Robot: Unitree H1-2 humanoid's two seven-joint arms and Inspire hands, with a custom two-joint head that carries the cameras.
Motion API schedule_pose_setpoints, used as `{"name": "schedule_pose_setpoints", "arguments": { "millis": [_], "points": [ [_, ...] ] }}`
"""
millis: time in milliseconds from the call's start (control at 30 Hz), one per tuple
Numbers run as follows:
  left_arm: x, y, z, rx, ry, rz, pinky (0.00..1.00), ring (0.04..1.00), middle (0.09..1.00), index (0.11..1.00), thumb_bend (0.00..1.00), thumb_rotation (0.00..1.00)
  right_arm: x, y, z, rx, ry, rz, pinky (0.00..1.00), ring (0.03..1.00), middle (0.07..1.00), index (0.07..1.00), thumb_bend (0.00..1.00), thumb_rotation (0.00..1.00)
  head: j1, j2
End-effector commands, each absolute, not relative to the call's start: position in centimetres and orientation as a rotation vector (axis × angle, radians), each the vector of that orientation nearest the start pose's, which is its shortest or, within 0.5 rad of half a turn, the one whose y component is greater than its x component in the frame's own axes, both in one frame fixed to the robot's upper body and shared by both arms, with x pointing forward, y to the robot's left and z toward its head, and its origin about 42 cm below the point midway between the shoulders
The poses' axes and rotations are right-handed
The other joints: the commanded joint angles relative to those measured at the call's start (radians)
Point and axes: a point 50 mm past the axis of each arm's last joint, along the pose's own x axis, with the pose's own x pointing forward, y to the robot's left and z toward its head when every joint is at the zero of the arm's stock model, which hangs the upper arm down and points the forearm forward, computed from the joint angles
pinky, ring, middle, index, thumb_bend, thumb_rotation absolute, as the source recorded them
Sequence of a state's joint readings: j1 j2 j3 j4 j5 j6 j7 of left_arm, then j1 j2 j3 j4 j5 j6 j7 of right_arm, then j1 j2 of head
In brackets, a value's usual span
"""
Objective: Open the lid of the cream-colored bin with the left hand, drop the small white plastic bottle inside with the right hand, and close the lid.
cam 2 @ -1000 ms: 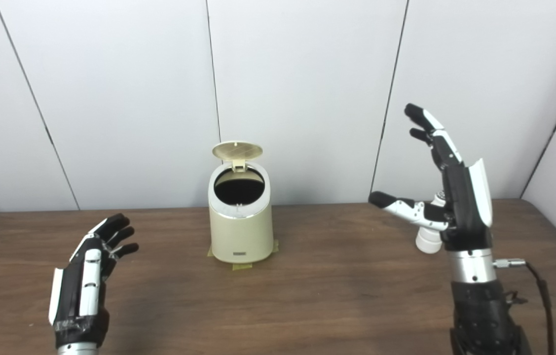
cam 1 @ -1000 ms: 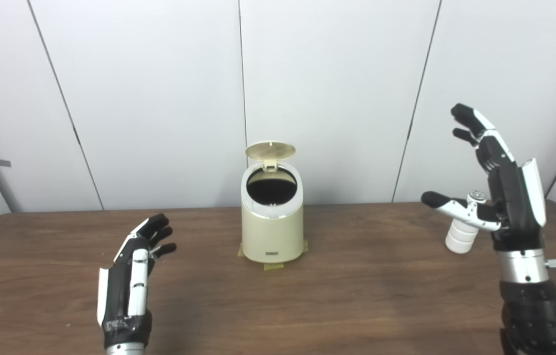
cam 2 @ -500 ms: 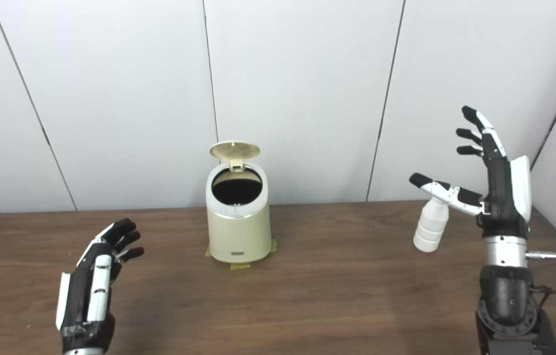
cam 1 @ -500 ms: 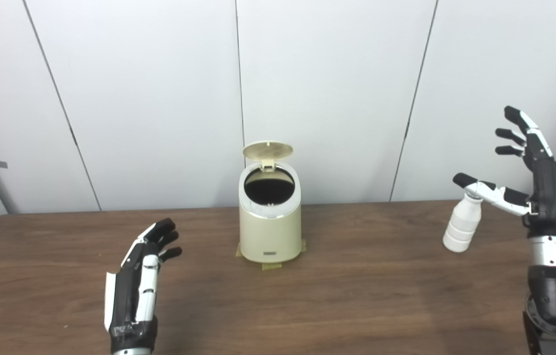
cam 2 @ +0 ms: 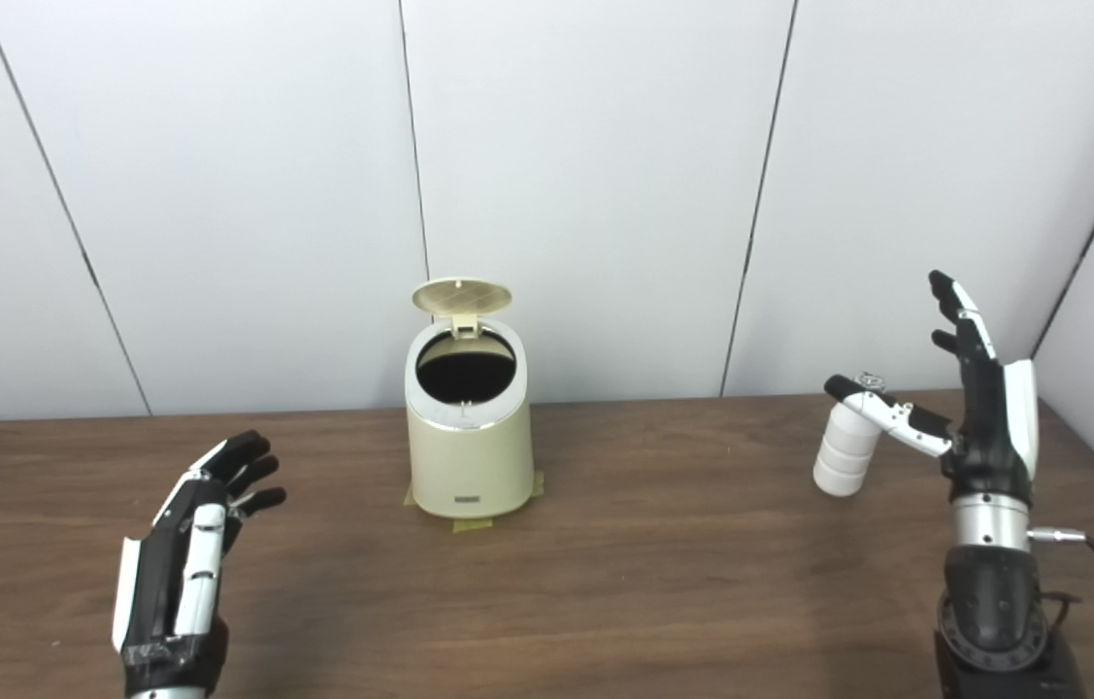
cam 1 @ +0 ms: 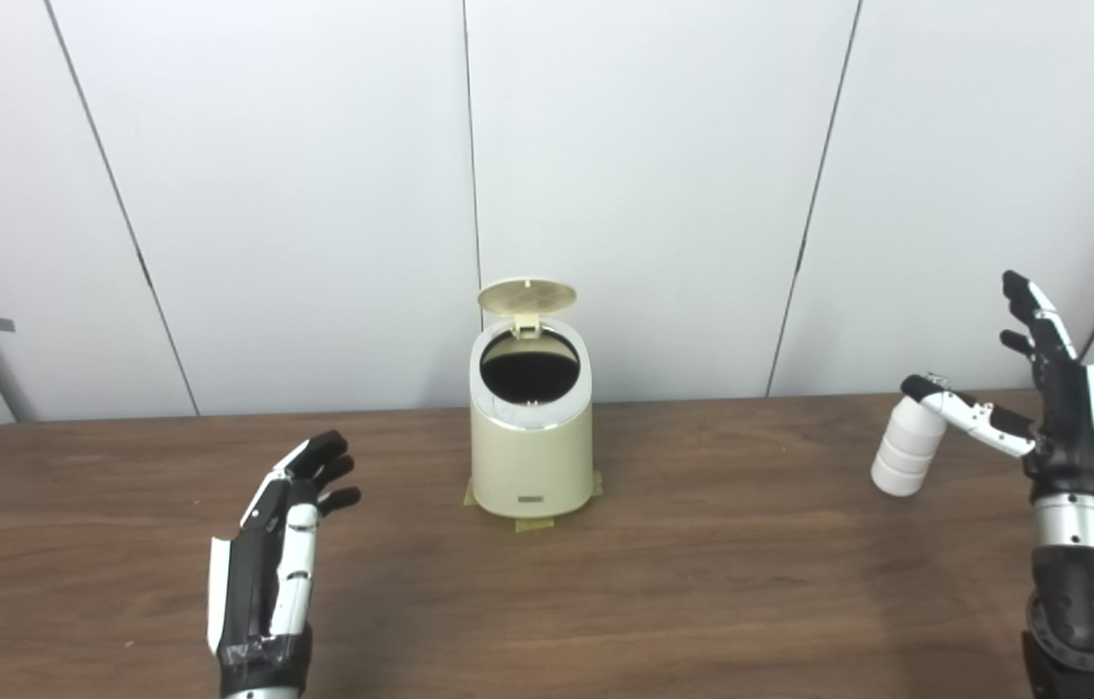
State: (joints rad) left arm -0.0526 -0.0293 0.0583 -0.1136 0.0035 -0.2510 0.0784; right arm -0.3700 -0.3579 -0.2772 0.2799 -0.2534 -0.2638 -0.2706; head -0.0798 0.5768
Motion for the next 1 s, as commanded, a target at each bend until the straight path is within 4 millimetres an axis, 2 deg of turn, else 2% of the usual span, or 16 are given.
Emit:
{"name": "schedule_pose_setpoints", "arguments": {
  "millis": [0, 133, 300, 367, 400, 533, 633, 733, 867, 967],
  "points": [
    [29.9, 21.3, 17.2, -0.029, -0.493, 0.117, 0.71, 0.796, 0.812, 0.799, 0.32, 0.76, 38.7, -39.8, 23.4, -0.505, -0.532, -0.491, 0.83, 0.904, 0.901, 0.895, 0.87, 0.33, -0.002, 0.001],
    [29.8, 21.2, 17.3, -0.031, -0.494, 0.122, 0.71, 0.791, 0.807, 0.796, 0.3, 0.75, 38.7, -39.6, 22.5, -0.463, -0.493, -0.479, 0.84, 0.916, 0.915, 0.895, 0.85, 0.32, -0.003, -0.001],
    [29.9, 21.1, 17.3, -0.034, -0.5, 0.118, 0.71, 0.79, 0.804, 0.791, 0.31, 0.75, 38.8, -39.6, 21.1, -0.438, -0.412, -0.482, 0.77, 0.887, 0.921, 0.91, 0.87, 0.35, -0.001, -0.001],
    [29.9, 21.1, 17.3, -0.037, -0.503, 0.113, 0.71, 0.788, 0.802, 0.787, 0.3, 0.75, 38.8, -39.5, 20.8, -0.419, -0.378, -0.475, 0.83, 0.924, 0.938, 0.912, 0.88, 0.34, -0.003, 0.0],
    [29.9, 21.1, 17.3, -0.035, -0.504, 0.109, 0.71, 0.789, 0.802, 0.788, 0.3, 0.75, 38.7, -39.4, 20.6, -0.41, -0.367, -0.469, 0.83, 0.923, 0.936, 0.91, 0.88, 0.35, -0.003, 0.0],
    [29.8, 21.1, 17.3, -0.038, -0.494, 0.106, 0.71, 0.789, 0.801, 0.786, 0.3, 0.73, 38.5, -39.3, 20.1, -0.38, -0.341, -0.43, 0.75, 0.882, 0.924, 0.909, 0.87, 0.29, -0.002, 0.0],
    [29.9, 21.1, 17.2, -0.037, -0.495, 0.103, 0.71, 0.787, 0.799, 0.786, 0.3, 0.72, 38.9, -39.9, 19.4, -0.38, -0.322, -0.395, 0.79, 0.903, 0.944, 0.953, 0.88, 0.32, -0.002, 0.0],
    [29.8, 21.0, 17.2, -0.038, -0.493, 0.103, 0.7, 0.787, 0.799, 0.787, 0.3, 0.72, 39.2, -40.2, 18.8, -0.36, -0.291, -0.376, 0.8, 0.911, 0.963, 0.981, 0.91, 0.35, -0.001, 0.0],
    [29.9, 21.0, 17.1, -0.033, -0.507, 0.101, 0.7, 0.785, 0.799, 0.784, 0.31, 0.71, 39.5, -40.7, 18.1, -0.401, -0.267, -0.385, 0.77, 0.882, 0.936, 0.951, 0.95, 0.39, -0.005, 0.001],
    [29.9, 21.1, 17.1, -0.032, -0.505, 0.098, 0.7, 0.786, 0.797, 0.784, 0.31, 0.71, 39.6, -41.0, 17.7, -0.405, -0.258, -0.391, 0.72, 0.831, 0.895, 0.925, 0.96, 0.39, -0.003, 0.002]
  ]
}}
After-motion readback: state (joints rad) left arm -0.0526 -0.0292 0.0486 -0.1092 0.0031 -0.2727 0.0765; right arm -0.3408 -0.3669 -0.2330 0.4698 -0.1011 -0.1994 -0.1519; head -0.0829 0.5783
